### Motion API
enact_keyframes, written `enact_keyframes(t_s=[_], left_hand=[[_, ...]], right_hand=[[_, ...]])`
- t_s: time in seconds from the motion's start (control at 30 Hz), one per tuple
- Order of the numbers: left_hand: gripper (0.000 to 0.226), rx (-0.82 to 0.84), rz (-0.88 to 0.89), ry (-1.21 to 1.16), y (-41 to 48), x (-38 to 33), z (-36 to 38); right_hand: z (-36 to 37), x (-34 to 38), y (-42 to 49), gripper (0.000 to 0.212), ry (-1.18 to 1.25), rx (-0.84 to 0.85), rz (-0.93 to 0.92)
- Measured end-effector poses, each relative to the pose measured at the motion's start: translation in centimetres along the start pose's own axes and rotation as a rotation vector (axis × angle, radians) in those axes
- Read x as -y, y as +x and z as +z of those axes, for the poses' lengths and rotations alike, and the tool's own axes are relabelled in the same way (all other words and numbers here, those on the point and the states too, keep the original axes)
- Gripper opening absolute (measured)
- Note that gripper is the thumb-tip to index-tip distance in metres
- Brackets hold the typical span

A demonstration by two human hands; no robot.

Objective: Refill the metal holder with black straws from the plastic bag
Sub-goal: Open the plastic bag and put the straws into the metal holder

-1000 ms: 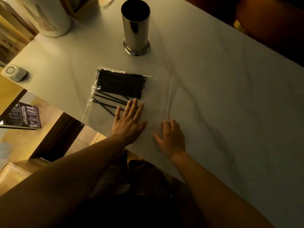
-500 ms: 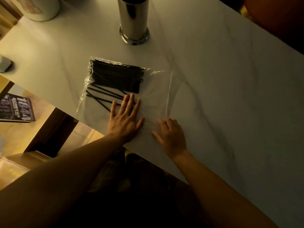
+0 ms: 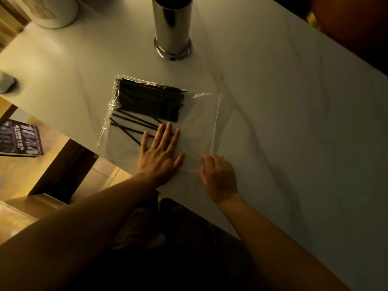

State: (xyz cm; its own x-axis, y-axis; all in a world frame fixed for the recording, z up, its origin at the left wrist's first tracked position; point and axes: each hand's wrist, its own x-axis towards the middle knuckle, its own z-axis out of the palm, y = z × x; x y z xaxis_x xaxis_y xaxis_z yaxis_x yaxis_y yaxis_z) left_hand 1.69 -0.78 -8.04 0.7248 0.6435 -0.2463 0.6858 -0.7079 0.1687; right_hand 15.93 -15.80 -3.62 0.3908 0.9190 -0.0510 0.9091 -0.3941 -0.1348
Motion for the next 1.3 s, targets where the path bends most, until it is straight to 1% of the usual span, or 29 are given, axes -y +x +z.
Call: enact_keyframes(t_s=[0.07,0.17,0.23,0.33,0.4,0.47,0.6,0.63,0.77,0.9,0.97,1.07,1.17,1.23,1.3], left_hand=[[0.079,0.024,-0.002,-0.006,0.1,-0.1,-0.3],[0.082,0.064,-0.006,-0.008,0.3,-0.2,-0.7],[0.086,0.043,-0.003,0.007,0.5,-0.2,-1.0],[0.087,-0.059,0.048,0.021,1.1,-0.1,-1.3],[0.085,-0.064,0.080,0.024,1.5,0.3,-1.2],[0.084,-0.034,0.080,0.018,1.6,0.6,-0.9],[0.084,-0.035,0.070,0.010,1.5,0.7,-0.5],[0.084,-0.026,0.067,0.009,1.6,0.7,-0.5],[0.084,0.026,0.072,0.009,2.0,0.6,-1.0],[0.077,-0.078,0.093,0.012,2.8,0.3,-2.1],[0.075,-0.116,0.117,0.000,4.1,0.2,-2.6],[0.075,-0.107,0.133,0.009,6.1,0.3,-2.8],[0.078,-0.074,0.143,0.022,7.0,1.0,-2.0],[0.078,-0.091,0.141,0.017,7.2,1.4,-1.5],[0.078,-0.108,0.143,0.008,7.2,1.5,-1.2]], right_hand=[[0.0,0.1,0.1,0.007,-0.026,-0.016,0.000],[0.0,0.0,0.2,0.001,-0.027,-0.023,-0.024],[0.0,0.0,0.3,0.009,-0.033,-0.026,-0.010],[0.1,0.2,0.5,0.013,-0.032,-0.025,0.003],[0.1,0.3,0.5,0.016,-0.003,-0.039,0.022],[0.0,0.2,0.4,0.019,0.052,-0.072,0.078],[0.0,-0.4,-0.3,0.012,0.302,-0.144,0.355],[0.1,-0.5,-0.5,0.011,0.346,-0.154,0.400],[0.0,-0.2,-0.5,0.012,0.409,-0.136,0.415],[-0.3,0.7,1.1,0.023,0.345,-0.094,0.373],[-0.7,1.1,2.2,0.022,0.315,-0.082,0.377],[-1.0,1.5,4.0,0.013,0.262,-0.023,0.422],[-1.1,1.3,4.8,0.016,0.197,0.026,0.449],[-1.1,0.8,4.7,0.016,0.215,-0.010,0.488],[-1.2,0.1,4.4,0.015,0.265,-0.050,0.568]])
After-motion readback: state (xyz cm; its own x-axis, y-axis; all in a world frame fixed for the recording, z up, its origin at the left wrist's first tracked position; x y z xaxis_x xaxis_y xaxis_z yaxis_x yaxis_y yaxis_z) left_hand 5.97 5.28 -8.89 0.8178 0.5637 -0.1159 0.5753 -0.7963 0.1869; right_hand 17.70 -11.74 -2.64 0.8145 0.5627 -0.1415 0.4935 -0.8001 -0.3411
